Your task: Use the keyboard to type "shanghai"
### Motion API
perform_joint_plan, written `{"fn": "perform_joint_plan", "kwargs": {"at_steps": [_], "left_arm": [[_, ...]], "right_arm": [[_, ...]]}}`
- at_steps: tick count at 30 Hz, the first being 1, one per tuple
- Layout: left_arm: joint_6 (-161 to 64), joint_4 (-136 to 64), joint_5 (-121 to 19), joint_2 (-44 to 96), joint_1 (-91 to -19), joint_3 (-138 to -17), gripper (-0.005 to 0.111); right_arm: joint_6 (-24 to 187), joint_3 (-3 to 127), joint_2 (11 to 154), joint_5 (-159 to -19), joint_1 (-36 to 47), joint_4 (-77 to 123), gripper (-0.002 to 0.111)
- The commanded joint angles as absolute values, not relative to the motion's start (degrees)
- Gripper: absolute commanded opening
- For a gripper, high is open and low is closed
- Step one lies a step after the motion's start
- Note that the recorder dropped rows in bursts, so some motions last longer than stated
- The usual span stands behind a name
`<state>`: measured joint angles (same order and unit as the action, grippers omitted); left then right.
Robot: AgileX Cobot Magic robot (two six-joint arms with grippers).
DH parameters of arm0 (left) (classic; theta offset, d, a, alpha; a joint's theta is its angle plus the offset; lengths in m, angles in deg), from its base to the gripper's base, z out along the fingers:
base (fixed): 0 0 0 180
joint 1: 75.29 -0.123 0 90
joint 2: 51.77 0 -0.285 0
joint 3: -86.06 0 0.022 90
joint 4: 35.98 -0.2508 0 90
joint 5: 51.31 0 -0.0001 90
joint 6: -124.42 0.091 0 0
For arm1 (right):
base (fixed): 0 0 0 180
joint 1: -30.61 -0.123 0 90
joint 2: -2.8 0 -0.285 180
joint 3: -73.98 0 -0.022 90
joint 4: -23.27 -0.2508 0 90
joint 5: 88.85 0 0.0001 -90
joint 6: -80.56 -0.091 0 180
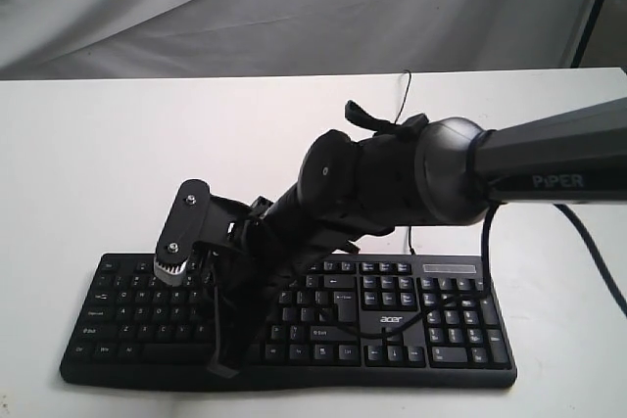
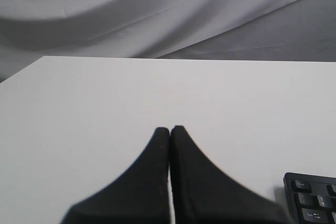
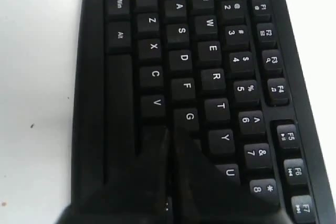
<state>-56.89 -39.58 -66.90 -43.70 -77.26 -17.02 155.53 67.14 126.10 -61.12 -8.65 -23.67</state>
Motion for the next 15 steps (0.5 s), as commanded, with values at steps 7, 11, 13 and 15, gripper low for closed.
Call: {"fn": "perform_joint_plan", "kwargs": {"at_steps": [7,11,13,15], "left_arm": [[-57.0,-39.5,-66.5,-44.0,-77.0,-16.7,0.001],[-57.0,-39.5,-66.5,-44.0,-77.0,-16.7,0.001],[-57.0,-39.5,-66.5,-44.0,-77.0,-16.7,0.001],[-57.0,-39.5,-66.5,-44.0,-77.0,-16.7,0.001]], "right_arm": [[157.7,66.8,126.9,-60.8,-8.2,-24.1,0.000],[158.3,66.8,126.9,-60.2,-8.2,-24.2,0.000],[158.5,66.6,126.9,-60.3,-8.2,-24.4,0.000],[160.6,66.2,126.9,-60.6,-8.2,-26.3,0.000]]}}
